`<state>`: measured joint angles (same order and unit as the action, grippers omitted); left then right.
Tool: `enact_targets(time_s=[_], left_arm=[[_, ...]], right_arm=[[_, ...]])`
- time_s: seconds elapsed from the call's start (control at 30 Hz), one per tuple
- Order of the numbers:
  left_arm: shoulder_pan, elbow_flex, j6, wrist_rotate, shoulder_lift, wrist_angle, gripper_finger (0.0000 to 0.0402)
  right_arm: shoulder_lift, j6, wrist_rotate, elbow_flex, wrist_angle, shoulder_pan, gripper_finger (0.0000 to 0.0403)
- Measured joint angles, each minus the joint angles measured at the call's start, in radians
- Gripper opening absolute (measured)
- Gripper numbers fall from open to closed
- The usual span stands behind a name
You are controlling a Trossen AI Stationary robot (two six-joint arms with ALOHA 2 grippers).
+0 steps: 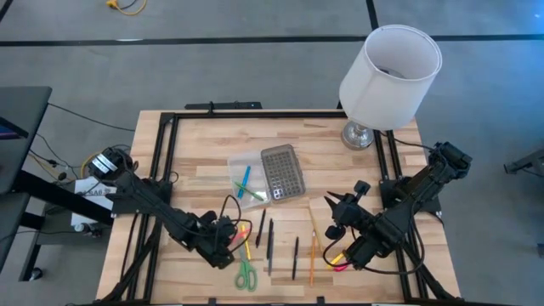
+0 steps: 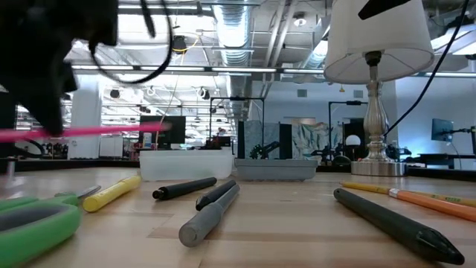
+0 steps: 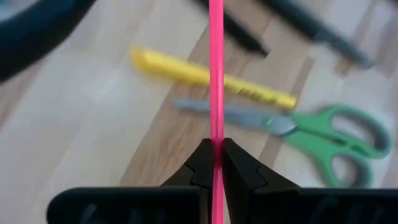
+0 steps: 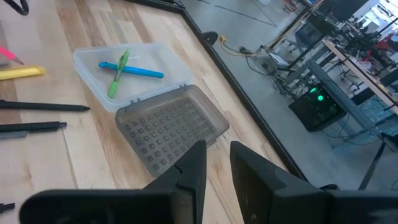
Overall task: Pick & place school supplies into a supply box
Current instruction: Put the pink pencil into the black supply box
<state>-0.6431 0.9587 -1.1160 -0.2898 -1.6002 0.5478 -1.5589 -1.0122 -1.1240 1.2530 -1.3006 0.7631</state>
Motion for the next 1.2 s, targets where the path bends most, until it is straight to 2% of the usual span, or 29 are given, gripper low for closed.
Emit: enact_targets(time_s=[0.3, 0.63, 0.87, 1.03, 1.2], left_arm=[[0.098, 0.092, 0.131, -0.204, 0.014, 0.066, 0.0005], [0.315, 0.093, 0.293, -0.298, 0.014, 0.053, 0.0006], [0.468, 0.082, 0.363, -0.299, 0.013, -0.041, 0.0006], [0.556, 0.078, 0.351, -0.270, -0.006, -0.042, 0.0006], [0.598, 0.059, 0.309, -0.243, -0.029, -0.042, 0.0006]], right_arm=[[0.000, -0.001, 0.000, 0.000, 0.004, 0.000, 0.0068], [0.001, -0.009, 0.033, -0.087, 0.060, 0.002, 0.0068], [0.001, -0.009, 0.031, -0.116, 0.083, 0.002, 0.0068], [0.001, -0.009, 0.025, -0.115, 0.084, 0.002, 0.0068], [0.001, -0.009, 0.025, -0.115, 0.085, 0.002, 0.0068]])
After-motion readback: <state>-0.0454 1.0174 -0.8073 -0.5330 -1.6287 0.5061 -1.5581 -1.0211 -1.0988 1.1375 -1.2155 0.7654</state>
